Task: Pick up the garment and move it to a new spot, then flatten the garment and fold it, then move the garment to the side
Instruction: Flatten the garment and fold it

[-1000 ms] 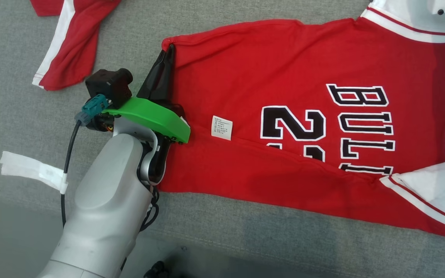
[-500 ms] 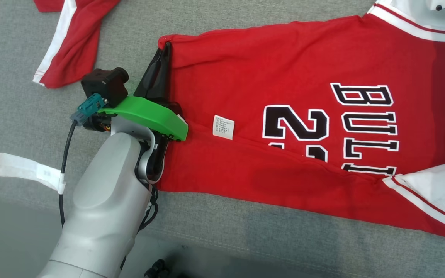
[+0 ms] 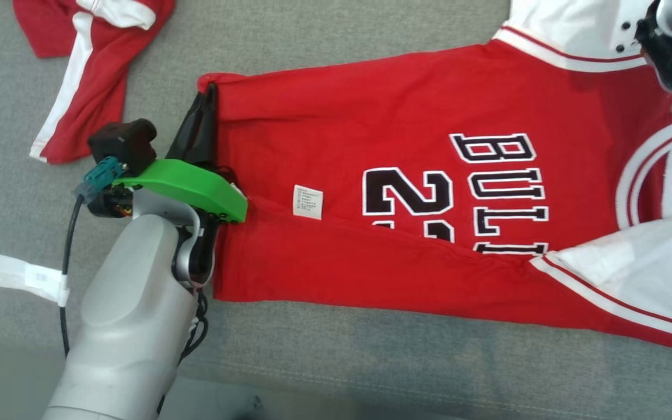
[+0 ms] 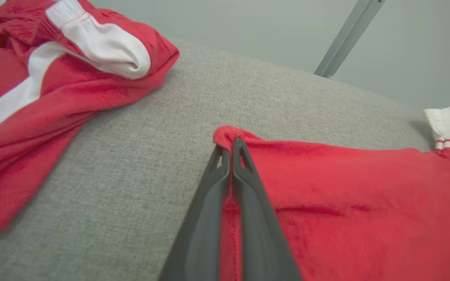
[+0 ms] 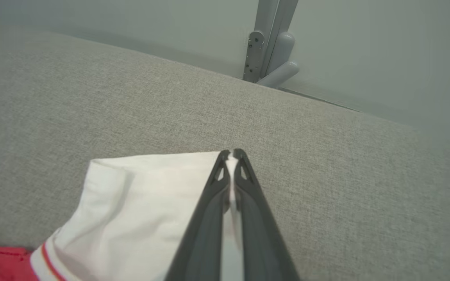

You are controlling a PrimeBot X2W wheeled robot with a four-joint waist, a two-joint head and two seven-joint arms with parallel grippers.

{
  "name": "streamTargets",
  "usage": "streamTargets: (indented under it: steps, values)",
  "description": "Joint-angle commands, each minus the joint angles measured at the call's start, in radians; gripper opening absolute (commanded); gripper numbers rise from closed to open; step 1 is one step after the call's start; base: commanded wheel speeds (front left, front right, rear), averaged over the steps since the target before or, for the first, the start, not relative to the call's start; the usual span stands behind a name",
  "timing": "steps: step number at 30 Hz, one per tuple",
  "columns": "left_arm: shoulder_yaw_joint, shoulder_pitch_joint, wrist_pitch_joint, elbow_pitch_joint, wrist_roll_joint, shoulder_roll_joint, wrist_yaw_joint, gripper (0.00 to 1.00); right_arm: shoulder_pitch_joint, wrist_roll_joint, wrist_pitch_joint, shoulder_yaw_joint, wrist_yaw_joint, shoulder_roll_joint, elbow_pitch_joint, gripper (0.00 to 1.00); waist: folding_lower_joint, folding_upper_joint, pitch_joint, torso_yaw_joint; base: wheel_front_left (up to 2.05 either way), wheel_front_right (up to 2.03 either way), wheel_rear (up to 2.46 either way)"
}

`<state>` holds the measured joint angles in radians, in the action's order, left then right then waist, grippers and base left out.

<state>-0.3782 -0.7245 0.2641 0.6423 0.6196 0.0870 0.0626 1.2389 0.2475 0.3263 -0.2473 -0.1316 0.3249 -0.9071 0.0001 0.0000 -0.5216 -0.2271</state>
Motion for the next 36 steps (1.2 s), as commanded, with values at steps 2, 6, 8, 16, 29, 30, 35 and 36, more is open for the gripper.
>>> streamTargets:
  steps: [2, 6, 8, 16, 29, 30, 35, 36]
  values:
    - [0.008, 0.018, 0.001, 0.003, -0.009, 0.025, -0.002, 0.00, -0.048, 0.050, -0.026, -0.032, 0.002, 0.021, 0.046, 0.00, -0.0001, 0.0000, 0.065, 0.063, 0.00, 0.00, 0.00]
    - [0.009, 0.032, -0.003, -0.002, -0.012, 0.049, -0.005, 0.00, -0.126, 0.137, -0.056, -0.079, 0.002, 0.054, 0.137, 0.00, -0.0001, 0.0000, 0.114, 0.100, 0.00, 0.00, 0.00]
    - [0.009, 0.044, -0.004, -0.010, -0.013, 0.059, -0.009, 0.00, -0.171, 0.176, -0.068, -0.098, 0.002, 0.072, 0.185, 0.00, -0.0001, 0.0000, 0.139, 0.116, 0.00, 0.00, 0.00]
    - [0.008, 0.147, -0.025, -0.093, -0.008, 0.109, -0.030, 0.00, -0.402, 0.306, -0.110, -0.127, 0.002, 0.125, 0.405, 0.00, -0.0001, 0.0000, 0.227, 0.168, 0.00, 0.00, 0.00]
    - [0.009, 0.444, -0.046, -0.353, 0.006, 0.158, -0.128, 0.00, -0.846, 0.396, -0.170, 0.051, 0.002, 0.127, 0.676, 0.00, -0.0001, 0.0000, 0.292, 0.197, 0.00, 0.00, 0.00]
    - [0.012, 0.463, -0.048, -0.362, 0.014, 0.159, -0.135, 0.00, -0.876, 0.397, -0.166, 0.062, 0.002, 0.120, 0.692, 0.00, -0.0001, 0.0000, 0.294, 0.197, 0.00, 0.00, 0.00]
    - [0.011, 0.534, -0.050, -0.365, 0.031, 0.155, -0.153, 0.00, -0.993, 0.386, -0.156, 0.093, 0.002, 0.073, 0.759, 0.00, -0.0001, 0.0000, 0.299, 0.204, 0.00, 0.00, 0.00]
    - [0.011, 0.539, -0.048, -0.359, 0.034, 0.152, -0.154, 0.00, -1.004, 0.380, -0.160, 0.094, 0.002, 0.066, 0.761, 0.00, -0.0001, 0.0000, 0.300, 0.205, 0.00, 0.00, 0.00]
